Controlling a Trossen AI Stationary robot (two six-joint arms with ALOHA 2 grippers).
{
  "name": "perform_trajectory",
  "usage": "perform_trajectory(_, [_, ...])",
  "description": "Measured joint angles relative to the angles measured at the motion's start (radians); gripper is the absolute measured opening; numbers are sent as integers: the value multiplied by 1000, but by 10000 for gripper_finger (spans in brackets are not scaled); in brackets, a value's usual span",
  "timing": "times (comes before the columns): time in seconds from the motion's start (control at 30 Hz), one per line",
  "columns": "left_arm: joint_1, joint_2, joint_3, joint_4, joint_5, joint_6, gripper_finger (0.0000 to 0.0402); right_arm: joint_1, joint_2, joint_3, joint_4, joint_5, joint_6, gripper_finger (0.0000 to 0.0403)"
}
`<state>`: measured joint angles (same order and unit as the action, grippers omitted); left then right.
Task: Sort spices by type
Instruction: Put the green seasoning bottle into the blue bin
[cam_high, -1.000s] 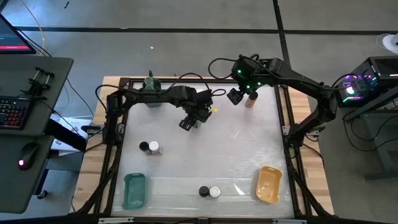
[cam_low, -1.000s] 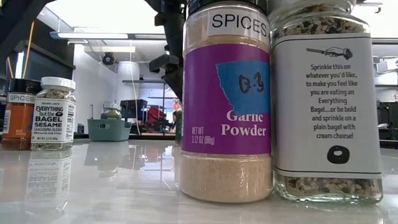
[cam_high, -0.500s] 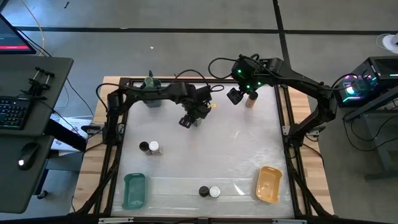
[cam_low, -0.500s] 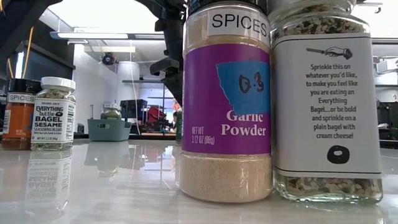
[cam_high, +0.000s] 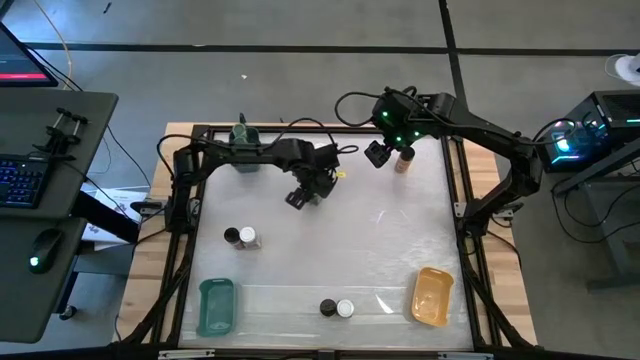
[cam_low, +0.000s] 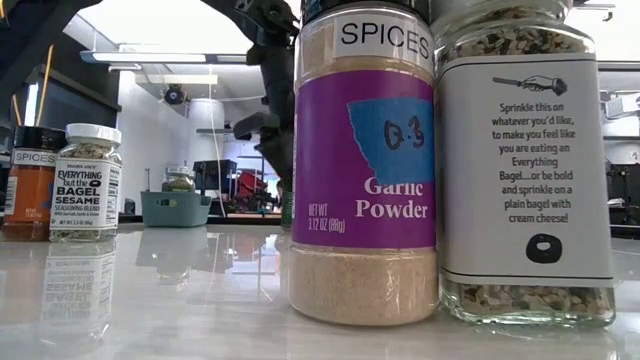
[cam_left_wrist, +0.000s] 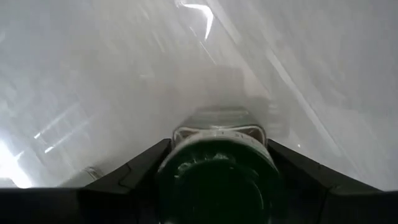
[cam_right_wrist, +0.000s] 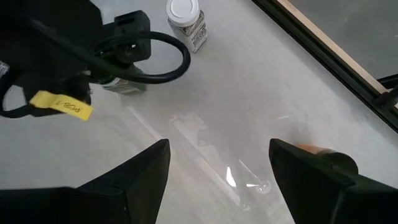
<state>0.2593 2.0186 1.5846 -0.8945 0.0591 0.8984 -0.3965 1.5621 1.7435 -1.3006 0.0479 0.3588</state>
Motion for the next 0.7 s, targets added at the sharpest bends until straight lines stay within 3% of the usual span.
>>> perform_trajectory(0.23, [-1,1,-2,3,-38,-9,220,0,0,0,9,0,-4,271])
perform_trajectory(0.43, [-1,-1,-1,13,-28,-83,163,0,0,0,26,0,-12,271])
perform_trajectory(0.7, [47,-88,-2,-29,12,-240,163,0,0,0,31,0,-12,271])
